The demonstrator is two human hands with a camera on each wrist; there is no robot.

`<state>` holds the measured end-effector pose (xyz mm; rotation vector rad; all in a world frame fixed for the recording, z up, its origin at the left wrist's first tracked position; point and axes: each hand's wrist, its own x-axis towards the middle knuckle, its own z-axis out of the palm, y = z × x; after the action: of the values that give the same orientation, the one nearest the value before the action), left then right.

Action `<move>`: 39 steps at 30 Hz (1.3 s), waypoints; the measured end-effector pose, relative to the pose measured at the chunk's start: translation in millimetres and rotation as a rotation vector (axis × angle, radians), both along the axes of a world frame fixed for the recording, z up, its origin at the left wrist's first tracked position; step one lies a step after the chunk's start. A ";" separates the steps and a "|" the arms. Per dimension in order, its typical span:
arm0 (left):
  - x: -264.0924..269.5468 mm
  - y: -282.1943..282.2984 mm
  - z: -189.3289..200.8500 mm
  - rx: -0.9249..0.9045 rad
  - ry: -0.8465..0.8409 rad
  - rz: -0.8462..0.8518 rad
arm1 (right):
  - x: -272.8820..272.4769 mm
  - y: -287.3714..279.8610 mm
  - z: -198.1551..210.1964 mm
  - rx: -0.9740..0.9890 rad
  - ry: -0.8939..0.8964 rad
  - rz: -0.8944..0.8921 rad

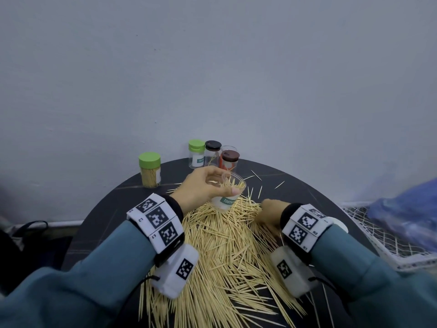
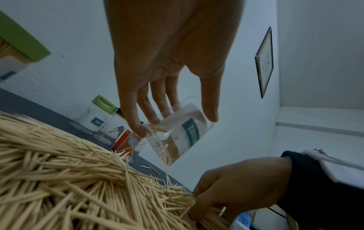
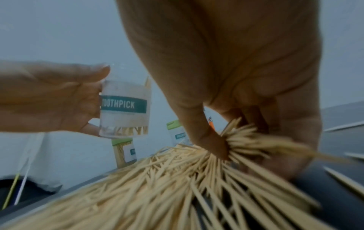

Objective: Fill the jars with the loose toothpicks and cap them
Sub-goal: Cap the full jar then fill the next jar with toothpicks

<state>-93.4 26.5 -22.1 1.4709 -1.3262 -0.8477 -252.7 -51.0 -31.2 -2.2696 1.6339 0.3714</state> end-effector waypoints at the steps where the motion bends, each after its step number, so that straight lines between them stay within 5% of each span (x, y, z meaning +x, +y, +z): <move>1: 0.2 -0.4 -0.3 0.003 -0.002 -0.002 | -2.2 -1.5 0.7 0.031 -0.018 -0.007; 7: 0.5 -0.7 -1.0 0.015 -0.005 -0.011 | -19.1 -14.8 0.2 0.441 -0.427 -0.198; 14: -1.2 -0.1 -2.5 0.025 -0.020 -0.036 | -33.9 -23.3 1.7 0.640 -0.712 -0.149; 23: -6.4 3.6 -2.3 0.039 -0.043 -0.080 | -34.3 -20.7 8.6 0.649 -0.899 -0.111; 34: -18.4 7.4 -6.0 0.085 -0.039 -0.128 | -11.9 -3.8 39.9 0.485 -1.833 -0.075; 39: -24.9 9.3 -4.5 0.095 0.002 -0.158 | -5.8 12.9 31.7 0.381 -1.814 0.052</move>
<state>-118.3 35.8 -26.6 1.4517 -1.4317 -1.0258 -258.5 -38.1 0.5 -1.2728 0.4029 -1.0050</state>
